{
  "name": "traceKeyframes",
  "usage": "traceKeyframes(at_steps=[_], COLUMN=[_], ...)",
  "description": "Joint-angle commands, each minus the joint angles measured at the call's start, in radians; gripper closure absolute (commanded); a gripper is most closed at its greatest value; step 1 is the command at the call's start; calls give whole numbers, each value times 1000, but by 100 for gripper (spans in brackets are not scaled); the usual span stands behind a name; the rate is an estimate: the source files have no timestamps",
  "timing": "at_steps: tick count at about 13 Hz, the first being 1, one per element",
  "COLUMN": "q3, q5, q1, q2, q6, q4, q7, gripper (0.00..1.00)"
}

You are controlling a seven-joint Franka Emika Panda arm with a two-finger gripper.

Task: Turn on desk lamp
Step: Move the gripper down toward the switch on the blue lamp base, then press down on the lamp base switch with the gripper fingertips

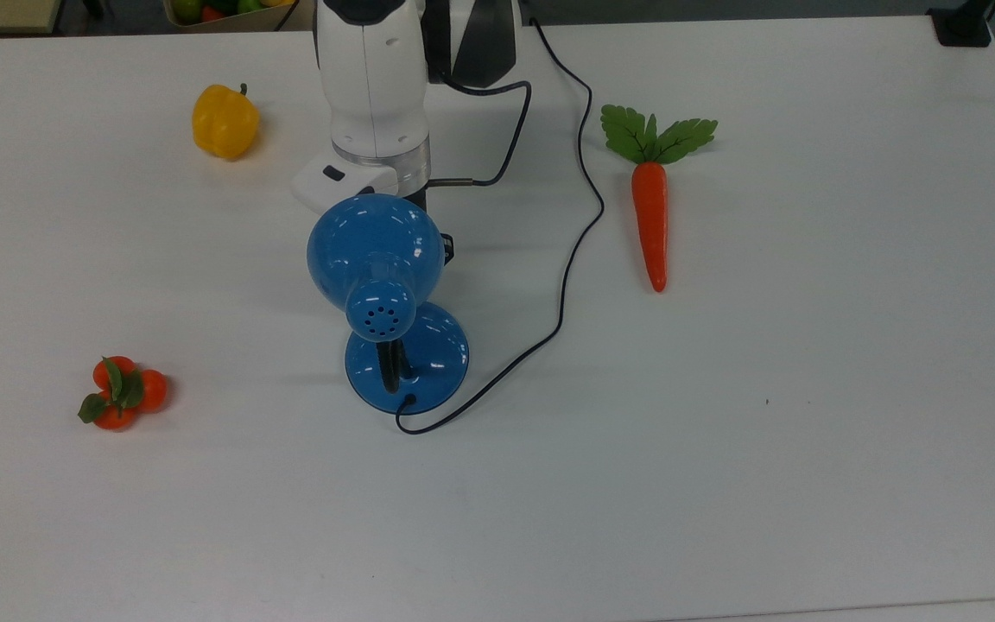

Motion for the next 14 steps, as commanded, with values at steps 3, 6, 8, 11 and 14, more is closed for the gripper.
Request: traceKeyframes(at_steps=[3, 6, 8, 11, 14], q3=[-2, -2, -2, -2, -2], q5=[2, 1, 1, 1, -1], q1=[9, 9, 9, 9, 11], q2=[38, 42, 44, 53, 56], q6=[19, 19, 20, 20, 42], q4=[41, 42, 42, 44, 42], q7=[15, 15, 15, 15, 15], gripper=[100, 100, 100, 100, 100])
